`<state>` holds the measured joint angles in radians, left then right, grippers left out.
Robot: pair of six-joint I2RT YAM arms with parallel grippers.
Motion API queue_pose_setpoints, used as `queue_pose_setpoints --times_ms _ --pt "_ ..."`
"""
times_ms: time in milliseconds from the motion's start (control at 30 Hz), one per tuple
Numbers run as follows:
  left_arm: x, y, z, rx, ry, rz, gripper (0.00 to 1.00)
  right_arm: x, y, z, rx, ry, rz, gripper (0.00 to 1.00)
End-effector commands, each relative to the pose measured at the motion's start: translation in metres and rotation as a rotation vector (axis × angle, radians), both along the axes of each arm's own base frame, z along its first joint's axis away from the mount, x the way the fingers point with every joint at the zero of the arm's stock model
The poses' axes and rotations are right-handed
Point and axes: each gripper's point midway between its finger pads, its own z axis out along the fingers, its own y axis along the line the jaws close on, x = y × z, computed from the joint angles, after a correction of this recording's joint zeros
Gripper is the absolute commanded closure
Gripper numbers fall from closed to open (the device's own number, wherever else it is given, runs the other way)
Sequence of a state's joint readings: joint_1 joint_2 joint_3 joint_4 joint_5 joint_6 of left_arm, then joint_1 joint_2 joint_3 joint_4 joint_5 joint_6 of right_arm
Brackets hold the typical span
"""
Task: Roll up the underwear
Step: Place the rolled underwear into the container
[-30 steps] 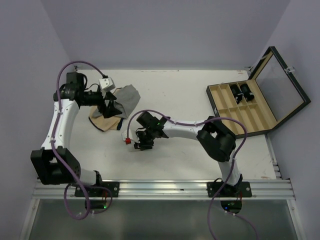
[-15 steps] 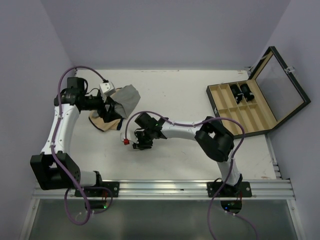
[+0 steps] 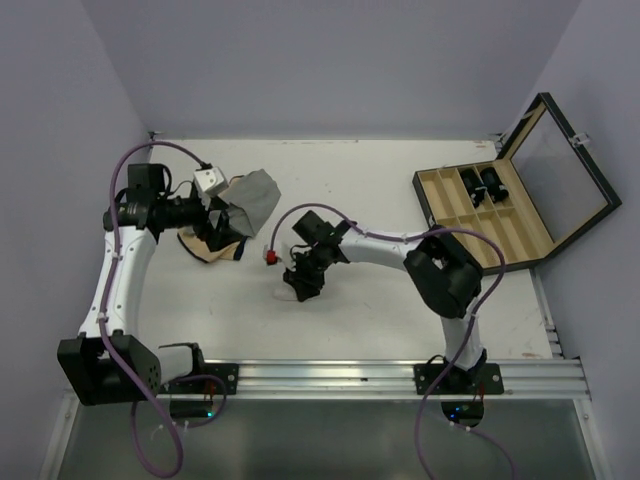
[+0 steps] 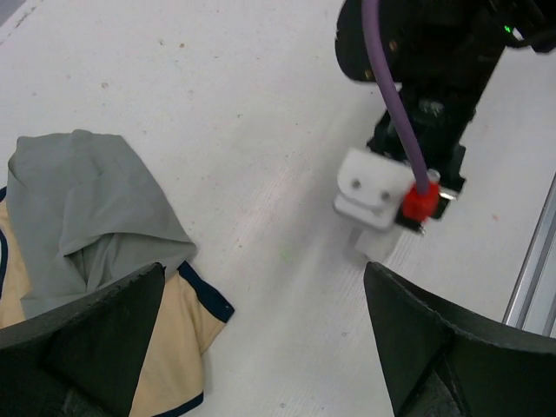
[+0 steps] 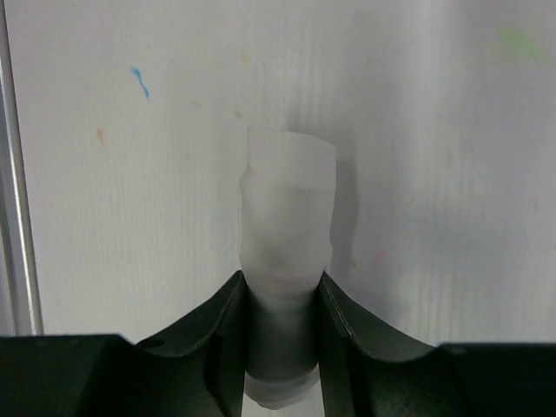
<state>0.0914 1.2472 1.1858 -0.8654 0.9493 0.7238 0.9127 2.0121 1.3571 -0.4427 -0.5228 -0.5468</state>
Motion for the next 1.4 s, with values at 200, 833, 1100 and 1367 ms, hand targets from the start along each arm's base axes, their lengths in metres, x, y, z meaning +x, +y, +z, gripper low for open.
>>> queue_pose_setpoints --times_ms 200,833,1100,1367 --pt "-0.001 -0.008 0.028 -0.118 -0.093 0.081 0.0 0.043 -0.112 0.097 0.096 0.276 -0.447 1.0" --pt "0.006 -0.017 0.03 -0.222 -0.084 0.086 0.0 0.197 -0.45 0.158 -0.206 -0.269 -1.235 1.0" --pt "0.013 -0.013 0.026 -0.208 -0.094 0.105 0.0 0.261 -0.505 0.144 -0.35 -0.509 -1.369 1.0" --pt "0.02 -0.01 0.022 -0.198 -0.095 0.13 0.0 0.286 -0.49 0.116 -0.364 -0.628 -1.337 1.0"
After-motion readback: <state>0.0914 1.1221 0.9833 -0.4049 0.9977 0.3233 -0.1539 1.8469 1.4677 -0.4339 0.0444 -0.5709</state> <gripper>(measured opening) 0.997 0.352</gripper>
